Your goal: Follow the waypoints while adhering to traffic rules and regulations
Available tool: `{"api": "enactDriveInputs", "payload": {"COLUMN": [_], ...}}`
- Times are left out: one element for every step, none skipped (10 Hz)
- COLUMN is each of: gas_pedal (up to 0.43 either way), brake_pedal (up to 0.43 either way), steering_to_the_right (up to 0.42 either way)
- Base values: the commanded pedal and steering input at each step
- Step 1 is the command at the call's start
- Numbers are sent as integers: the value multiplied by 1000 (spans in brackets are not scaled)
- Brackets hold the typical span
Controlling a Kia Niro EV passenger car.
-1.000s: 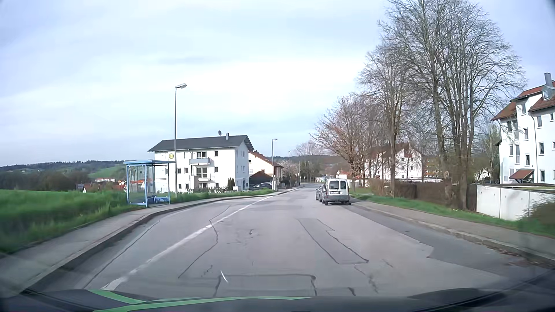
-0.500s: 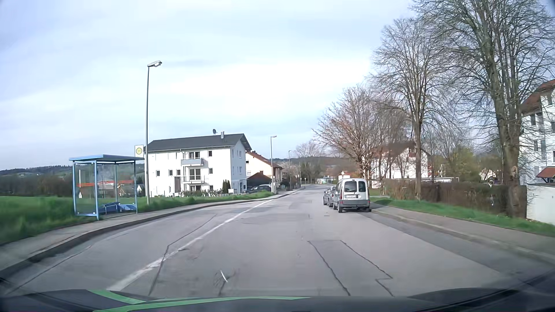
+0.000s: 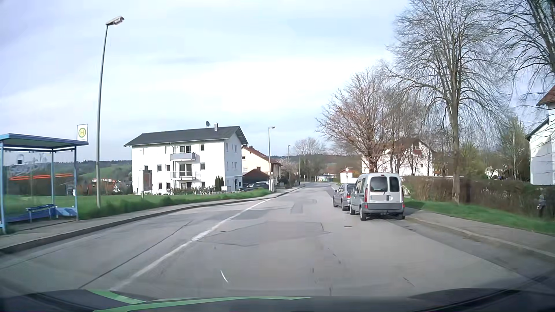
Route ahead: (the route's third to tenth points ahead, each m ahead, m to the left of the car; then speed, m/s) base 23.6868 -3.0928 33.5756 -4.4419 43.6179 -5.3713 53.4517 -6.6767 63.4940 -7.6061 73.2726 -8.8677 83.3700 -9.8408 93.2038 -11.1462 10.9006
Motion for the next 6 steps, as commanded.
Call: {"api": "enactDriveInputs", "payload": {"gas_pedal": [39, 39, 39, 39, 39, 39], "brake_pedal": [0, 0, 0, 0, 0, 0], "steering_to_the_right": [9, 12, 12, 14, 16, 17]}}
